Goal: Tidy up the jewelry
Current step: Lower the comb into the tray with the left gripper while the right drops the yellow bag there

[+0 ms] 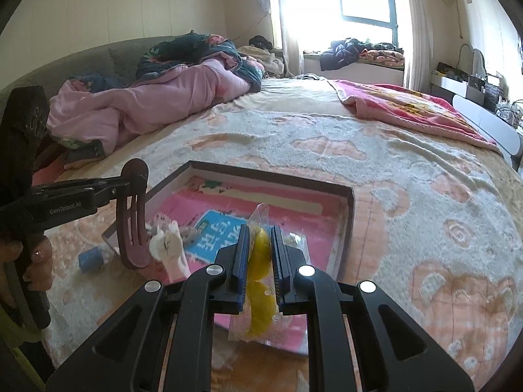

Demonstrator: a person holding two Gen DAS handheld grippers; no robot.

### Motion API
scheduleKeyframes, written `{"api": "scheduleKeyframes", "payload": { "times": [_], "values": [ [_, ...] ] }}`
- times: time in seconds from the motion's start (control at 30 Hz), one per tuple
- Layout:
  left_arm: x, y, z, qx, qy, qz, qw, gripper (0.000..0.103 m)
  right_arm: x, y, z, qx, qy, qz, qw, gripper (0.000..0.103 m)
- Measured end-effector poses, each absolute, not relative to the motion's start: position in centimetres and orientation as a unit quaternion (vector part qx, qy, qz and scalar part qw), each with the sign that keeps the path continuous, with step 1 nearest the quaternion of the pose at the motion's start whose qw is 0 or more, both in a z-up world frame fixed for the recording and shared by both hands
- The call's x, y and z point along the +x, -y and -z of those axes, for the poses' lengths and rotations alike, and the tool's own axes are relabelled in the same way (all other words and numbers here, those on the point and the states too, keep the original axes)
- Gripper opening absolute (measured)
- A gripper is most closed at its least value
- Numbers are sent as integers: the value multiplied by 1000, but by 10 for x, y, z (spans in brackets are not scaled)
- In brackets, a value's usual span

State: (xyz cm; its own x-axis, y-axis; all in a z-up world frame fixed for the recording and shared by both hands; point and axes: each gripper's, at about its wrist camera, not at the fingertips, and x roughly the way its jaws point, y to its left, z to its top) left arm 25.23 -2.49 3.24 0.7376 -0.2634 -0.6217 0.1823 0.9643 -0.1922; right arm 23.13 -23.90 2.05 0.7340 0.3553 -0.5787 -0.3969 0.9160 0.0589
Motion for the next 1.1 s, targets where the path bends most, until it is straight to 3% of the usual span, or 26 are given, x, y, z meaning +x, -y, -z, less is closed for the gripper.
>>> {"api": "scheduleKeyframes", "payload": {
  "times": [1.0, 1.1],
  "values": [
    [303, -17, 21, -62, -381, 48, 921, 4, 293, 225, 39, -45, -380, -146, 912, 15],
    [299, -15, 23, -59, -383, 50, 921, 6, 287, 228, 40, -44, -380, -144, 913, 27]
  ]
}}
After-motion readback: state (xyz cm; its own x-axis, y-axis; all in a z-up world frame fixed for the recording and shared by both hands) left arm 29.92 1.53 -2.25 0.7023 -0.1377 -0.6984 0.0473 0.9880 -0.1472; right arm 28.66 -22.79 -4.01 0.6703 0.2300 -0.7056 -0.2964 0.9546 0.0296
